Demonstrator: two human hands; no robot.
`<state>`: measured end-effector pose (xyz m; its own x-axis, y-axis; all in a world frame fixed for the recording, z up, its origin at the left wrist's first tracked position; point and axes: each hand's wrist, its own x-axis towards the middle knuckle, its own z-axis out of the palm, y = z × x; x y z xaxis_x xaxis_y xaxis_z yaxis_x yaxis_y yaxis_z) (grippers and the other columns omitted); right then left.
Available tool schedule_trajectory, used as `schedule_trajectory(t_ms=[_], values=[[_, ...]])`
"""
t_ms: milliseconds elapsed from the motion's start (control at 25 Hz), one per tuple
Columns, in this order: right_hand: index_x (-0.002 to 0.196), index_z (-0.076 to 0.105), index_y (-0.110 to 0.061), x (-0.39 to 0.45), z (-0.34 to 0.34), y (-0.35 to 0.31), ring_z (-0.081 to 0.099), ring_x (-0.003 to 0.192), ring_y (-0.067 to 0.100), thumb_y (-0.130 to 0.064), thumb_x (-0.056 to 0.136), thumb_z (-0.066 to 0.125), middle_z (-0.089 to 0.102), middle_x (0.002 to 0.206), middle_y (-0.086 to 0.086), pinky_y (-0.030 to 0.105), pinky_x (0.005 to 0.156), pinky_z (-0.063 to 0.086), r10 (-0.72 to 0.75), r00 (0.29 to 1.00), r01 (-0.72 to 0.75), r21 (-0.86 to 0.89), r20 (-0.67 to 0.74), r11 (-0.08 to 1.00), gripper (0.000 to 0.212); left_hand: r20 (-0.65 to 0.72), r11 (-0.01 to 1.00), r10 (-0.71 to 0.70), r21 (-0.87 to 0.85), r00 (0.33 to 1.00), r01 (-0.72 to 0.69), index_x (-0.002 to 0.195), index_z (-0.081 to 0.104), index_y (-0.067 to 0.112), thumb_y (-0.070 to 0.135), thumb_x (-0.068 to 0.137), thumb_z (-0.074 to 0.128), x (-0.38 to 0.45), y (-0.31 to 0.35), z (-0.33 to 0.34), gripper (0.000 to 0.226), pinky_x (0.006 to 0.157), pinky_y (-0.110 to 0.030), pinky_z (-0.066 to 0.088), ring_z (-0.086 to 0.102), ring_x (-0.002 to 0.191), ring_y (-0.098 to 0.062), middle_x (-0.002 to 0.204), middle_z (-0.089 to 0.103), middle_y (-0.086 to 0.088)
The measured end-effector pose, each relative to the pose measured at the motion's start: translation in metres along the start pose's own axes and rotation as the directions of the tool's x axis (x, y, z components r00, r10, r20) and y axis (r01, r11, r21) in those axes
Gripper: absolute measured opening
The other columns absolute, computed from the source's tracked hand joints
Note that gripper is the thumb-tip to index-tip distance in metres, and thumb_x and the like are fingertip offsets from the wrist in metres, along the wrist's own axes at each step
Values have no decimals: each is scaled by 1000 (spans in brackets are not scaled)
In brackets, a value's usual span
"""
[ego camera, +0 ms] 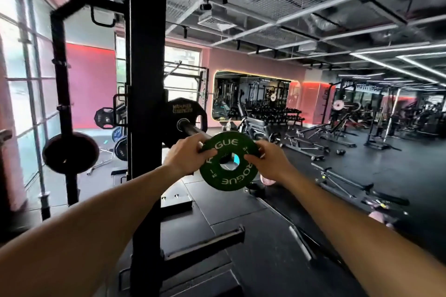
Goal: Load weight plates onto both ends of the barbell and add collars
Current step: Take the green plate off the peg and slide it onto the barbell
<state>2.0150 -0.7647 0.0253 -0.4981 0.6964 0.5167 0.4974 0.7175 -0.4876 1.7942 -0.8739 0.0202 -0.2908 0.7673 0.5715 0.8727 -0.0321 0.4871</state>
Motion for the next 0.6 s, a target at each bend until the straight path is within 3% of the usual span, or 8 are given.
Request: schedule_trajectory(t_ms=[120, 240, 480, 560, 600], values=[[115, 68, -3, 16, 7, 14, 64, 90, 25, -22, 92, 72, 70, 107, 13, 33, 77, 50, -58, 998, 57, 74, 10, 996, 31, -23, 1000, -19, 14, 1000, 20, 86, 58, 45, 47, 86, 74, 7, 3, 2, 17, 72, -31, 51, 65, 80, -15, 81, 65, 14], [115, 68, -1, 27, 15, 23, 68, 93, 31, -18, 91, 73, 72, 105, 16, 36, 80, 53, -82, 997, 81, 143, 7, 986, 30, -36, 1000, 10, 3, 999, -10, 75, 55, 51, 44, 82, 78, 10, 4, 1, 26, 59, -25, 43, 58, 59, 4, 61, 62, 24], [117, 66, -6, 34, 29, 35, 68, 96, 31, -20, 90, 74, 66, 101, 6, 48, 88, 56, -66, 997, 56, 259, 32, 964, 32, -45, 989, 145, 4, 988, -145, 74, 52, 52, 37, 79, 81, 16, -4, 2, 33, 63, -38, 51, 52, 57, -9, 63, 52, 7], [116, 66, -8, 35, 31, 38, 68, 91, 27, -22, 90, 75, 68, 104, 8, 42, 83, 58, -80, 997, 71, 285, 17, 956, 31, -86, 977, 211, 7, 974, -212, 74, 51, 50, 41, 77, 79, 18, -8, 4, 29, 59, -33, 48, 48, 54, -6, 61, 47, 8], [117, 67, -9, 37, 32, 40, 68, 86, 21, -23, 90, 75, 69, 106, 8, 31, 76, 58, -88, 996, 87, 287, -8, 954, 32, -110, 971, 237, 3, 965, -238, 74, 51, 48, 42, 77, 78, 19, -11, 5, 28, 58, -30, 45, 48, 54, -6, 60, 46, 9]])
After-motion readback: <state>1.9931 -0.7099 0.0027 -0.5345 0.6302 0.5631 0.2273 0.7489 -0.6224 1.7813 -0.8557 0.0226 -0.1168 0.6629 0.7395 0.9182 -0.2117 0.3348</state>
